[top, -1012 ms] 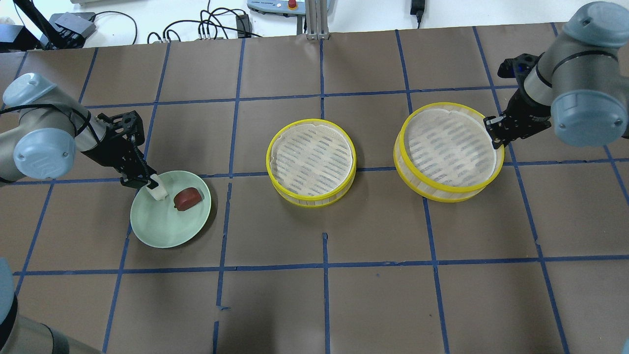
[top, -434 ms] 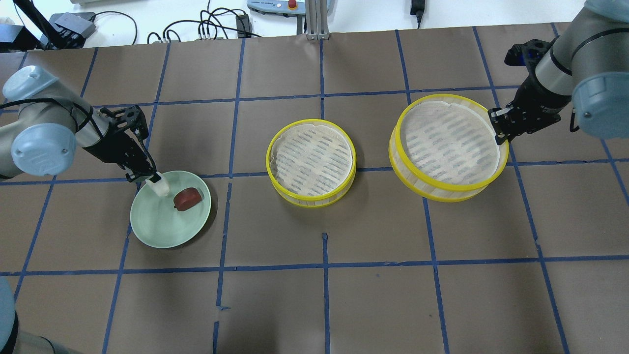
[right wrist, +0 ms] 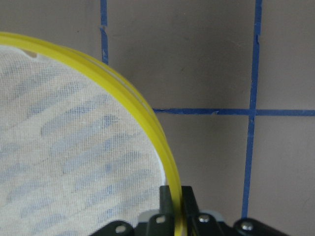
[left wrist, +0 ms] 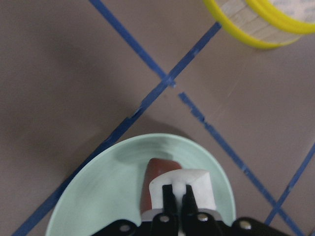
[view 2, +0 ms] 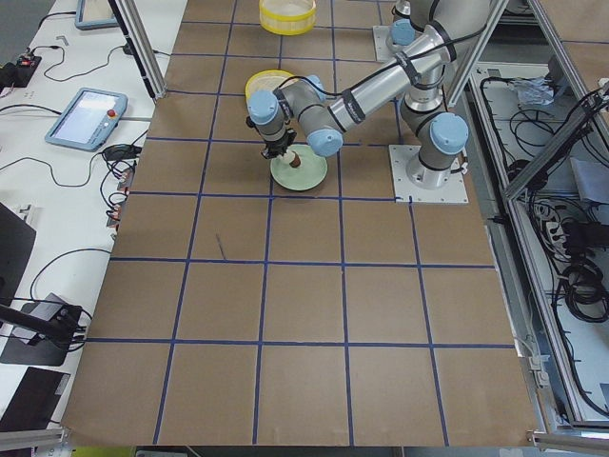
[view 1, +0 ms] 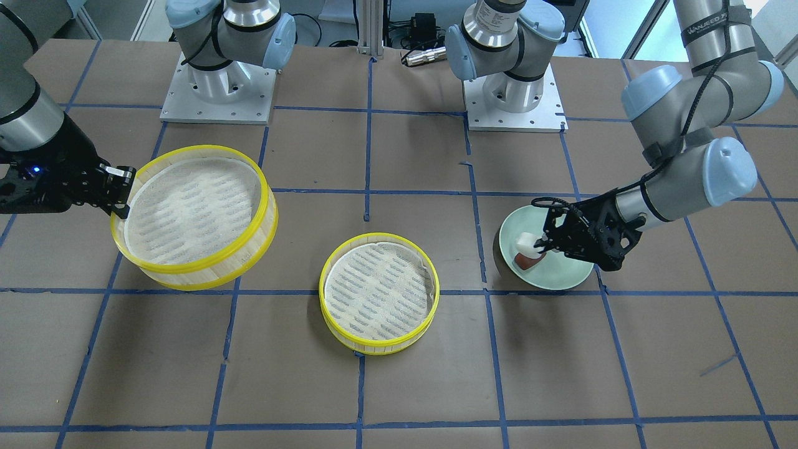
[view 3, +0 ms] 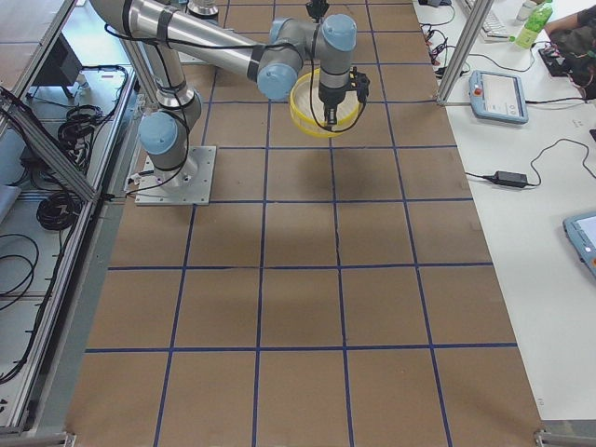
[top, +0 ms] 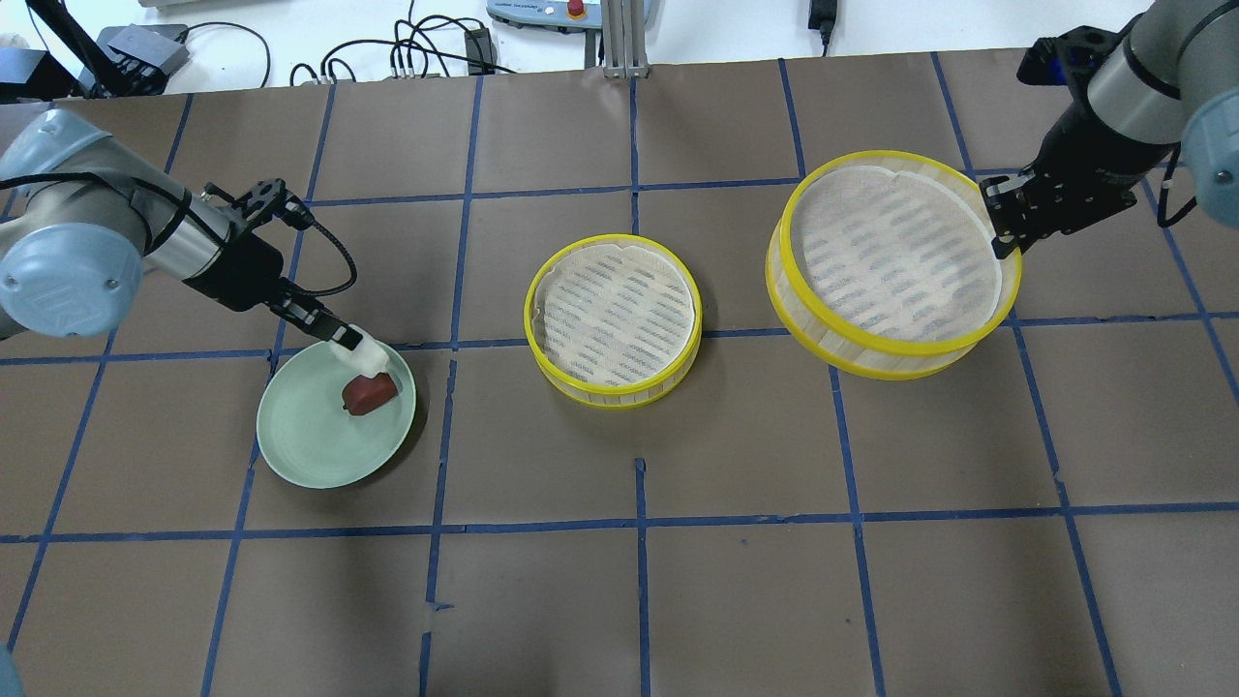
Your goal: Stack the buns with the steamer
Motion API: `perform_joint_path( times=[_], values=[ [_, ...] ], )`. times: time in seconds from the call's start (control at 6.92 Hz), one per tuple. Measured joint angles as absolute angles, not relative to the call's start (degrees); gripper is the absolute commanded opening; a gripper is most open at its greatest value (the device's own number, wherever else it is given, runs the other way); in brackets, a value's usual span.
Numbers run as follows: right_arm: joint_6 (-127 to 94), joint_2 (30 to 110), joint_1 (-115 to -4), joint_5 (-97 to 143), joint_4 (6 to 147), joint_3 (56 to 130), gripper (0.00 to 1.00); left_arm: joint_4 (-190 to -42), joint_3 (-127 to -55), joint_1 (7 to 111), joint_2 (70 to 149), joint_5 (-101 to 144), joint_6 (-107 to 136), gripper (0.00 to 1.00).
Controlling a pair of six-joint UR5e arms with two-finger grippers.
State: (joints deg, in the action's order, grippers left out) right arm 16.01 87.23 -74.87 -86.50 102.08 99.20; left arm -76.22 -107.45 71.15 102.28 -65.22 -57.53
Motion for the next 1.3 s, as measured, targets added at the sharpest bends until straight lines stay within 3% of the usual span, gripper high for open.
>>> perform_joint_path(
  times=[0.29,0.43,0.58,1.3],
  values=[
    [15.6,85.7,-74.9,-86.5,103.9,99.0,0.04,-69.8,-107.3,77.7,103.7,-53.1,-37.8,0.19],
    [15.7,85.5,-74.9,-86.6,104.2,99.5,0.04,-63.5,-107.1,81.2,105.6,-50.5,-28.8,0.82],
    [15.9,85.4,-74.9,-86.7,104.5,100.3,0.04,-57.7,-107.0,84.3,107.4,-49.5,-21.6,0.97],
    [10.0,85.8,-78.8,-87.0,104.9,100.9,0.04,-52.1,-105.8,86.7,108.0,-51.1,-8.6,1.0]
  ],
)
